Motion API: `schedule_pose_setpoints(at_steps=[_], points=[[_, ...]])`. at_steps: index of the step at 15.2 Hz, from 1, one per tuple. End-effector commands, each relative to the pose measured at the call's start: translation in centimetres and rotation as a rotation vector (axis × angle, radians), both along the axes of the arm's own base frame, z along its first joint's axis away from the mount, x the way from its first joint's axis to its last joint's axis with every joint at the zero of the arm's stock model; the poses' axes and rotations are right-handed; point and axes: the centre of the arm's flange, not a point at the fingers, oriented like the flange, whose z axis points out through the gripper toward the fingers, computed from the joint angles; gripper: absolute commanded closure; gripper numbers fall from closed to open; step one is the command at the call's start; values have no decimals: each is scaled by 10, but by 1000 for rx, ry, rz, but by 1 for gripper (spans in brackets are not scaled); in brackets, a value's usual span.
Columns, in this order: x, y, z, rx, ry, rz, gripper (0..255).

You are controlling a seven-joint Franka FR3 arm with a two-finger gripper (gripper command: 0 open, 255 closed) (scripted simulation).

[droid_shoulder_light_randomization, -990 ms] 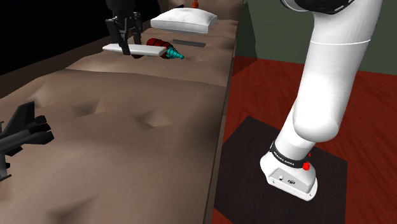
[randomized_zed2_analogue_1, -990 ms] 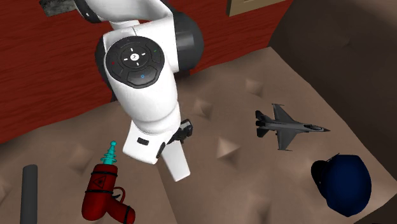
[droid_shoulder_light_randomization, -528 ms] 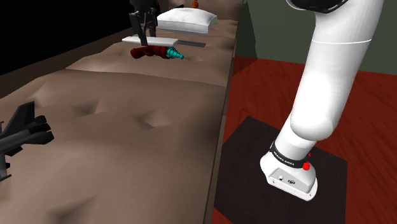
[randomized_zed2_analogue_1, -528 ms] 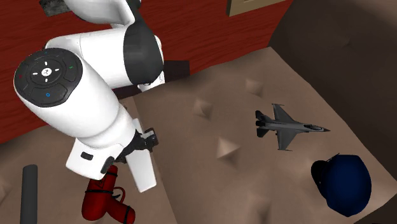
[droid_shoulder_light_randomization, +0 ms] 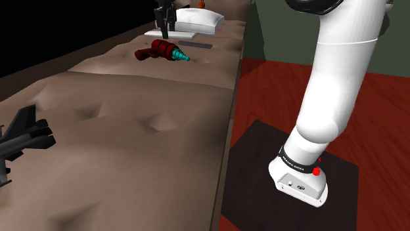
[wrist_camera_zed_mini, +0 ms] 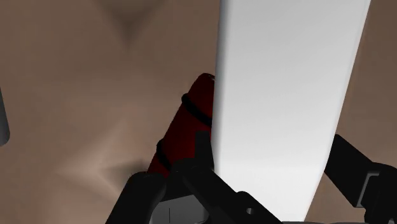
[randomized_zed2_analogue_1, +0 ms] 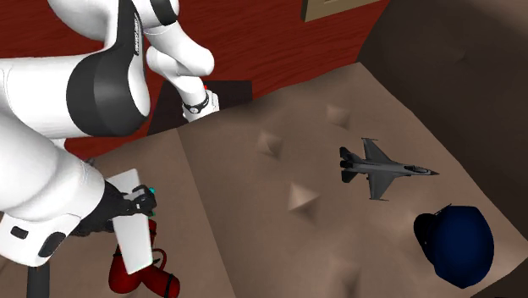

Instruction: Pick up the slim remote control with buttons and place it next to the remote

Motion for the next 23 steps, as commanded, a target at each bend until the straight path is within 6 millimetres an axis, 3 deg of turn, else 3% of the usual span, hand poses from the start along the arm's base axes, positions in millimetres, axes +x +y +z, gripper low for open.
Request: schedule_pose_setpoints(at_steps=[1,7,23], points=[[6,-26,0,0,0,1,255],[30,-109,3,0,0,1,255],[30,-109,-76,0,0,1,255]])
